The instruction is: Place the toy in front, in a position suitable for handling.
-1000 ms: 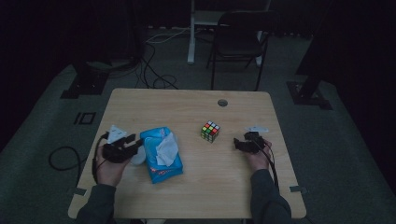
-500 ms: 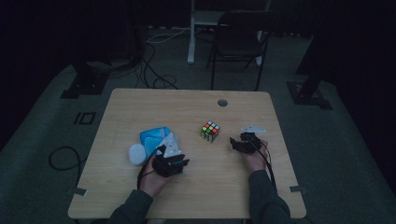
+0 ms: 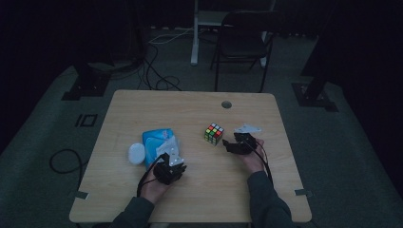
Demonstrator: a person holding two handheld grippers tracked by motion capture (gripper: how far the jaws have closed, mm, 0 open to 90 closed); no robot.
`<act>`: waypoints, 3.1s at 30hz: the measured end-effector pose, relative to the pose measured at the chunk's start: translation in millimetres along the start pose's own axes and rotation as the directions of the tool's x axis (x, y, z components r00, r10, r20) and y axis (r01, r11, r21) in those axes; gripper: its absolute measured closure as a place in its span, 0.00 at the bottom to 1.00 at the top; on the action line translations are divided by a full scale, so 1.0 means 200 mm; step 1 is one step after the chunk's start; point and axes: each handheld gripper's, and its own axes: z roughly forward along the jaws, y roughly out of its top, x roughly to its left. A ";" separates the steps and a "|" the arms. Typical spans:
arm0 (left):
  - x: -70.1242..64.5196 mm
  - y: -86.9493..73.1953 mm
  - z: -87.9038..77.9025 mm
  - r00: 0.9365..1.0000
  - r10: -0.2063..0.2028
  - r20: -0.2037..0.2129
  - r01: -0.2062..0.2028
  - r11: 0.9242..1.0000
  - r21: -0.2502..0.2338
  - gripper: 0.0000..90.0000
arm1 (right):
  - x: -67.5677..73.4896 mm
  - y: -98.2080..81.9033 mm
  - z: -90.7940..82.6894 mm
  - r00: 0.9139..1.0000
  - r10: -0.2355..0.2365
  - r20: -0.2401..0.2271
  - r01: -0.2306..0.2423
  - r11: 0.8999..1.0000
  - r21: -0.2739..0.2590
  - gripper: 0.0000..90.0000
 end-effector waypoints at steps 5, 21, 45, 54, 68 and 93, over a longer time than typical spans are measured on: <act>0.09 -0.06 -0.04 0.998 -0.053 -0.038 0.053 0.999 -0.002 0.87 | 0.04 0.06 0.01 1.000 -0.020 -0.022 0.019 1.000 -0.011 0.36; 0.30 -0.26 -0.13 0.984 -0.171 -0.043 0.168 0.983 -0.078 0.65 | 0.05 0.22 0.04 0.995 -0.082 -0.047 0.081 0.996 -0.021 0.22; 0.27 -0.27 -0.10 0.989 -0.145 0.029 0.148 0.981 -0.122 0.61 | 0.06 0.24 0.27 0.983 -0.151 -0.105 0.153 0.988 0.006 0.19; 0.27 -0.27 -0.09 0.990 -0.139 0.026 0.141 0.983 -0.117 0.60 | 0.06 0.23 0.31 0.982 -0.161 -0.097 0.164 0.986 0.026 0.25; 0.27 -0.27 -0.08 0.990 -0.137 0.029 0.139 0.984 -0.114 0.59 | 0.07 0.20 0.34 0.980 -0.175 -0.097 0.182 0.981 0.071 0.27; 0.27 -0.27 -0.09 0.990 -0.140 0.035 0.143 0.982 -0.124 0.59 | 0.05 0.19 0.34 0.983 -0.149 -0.111 0.159 0.983 0.087 0.37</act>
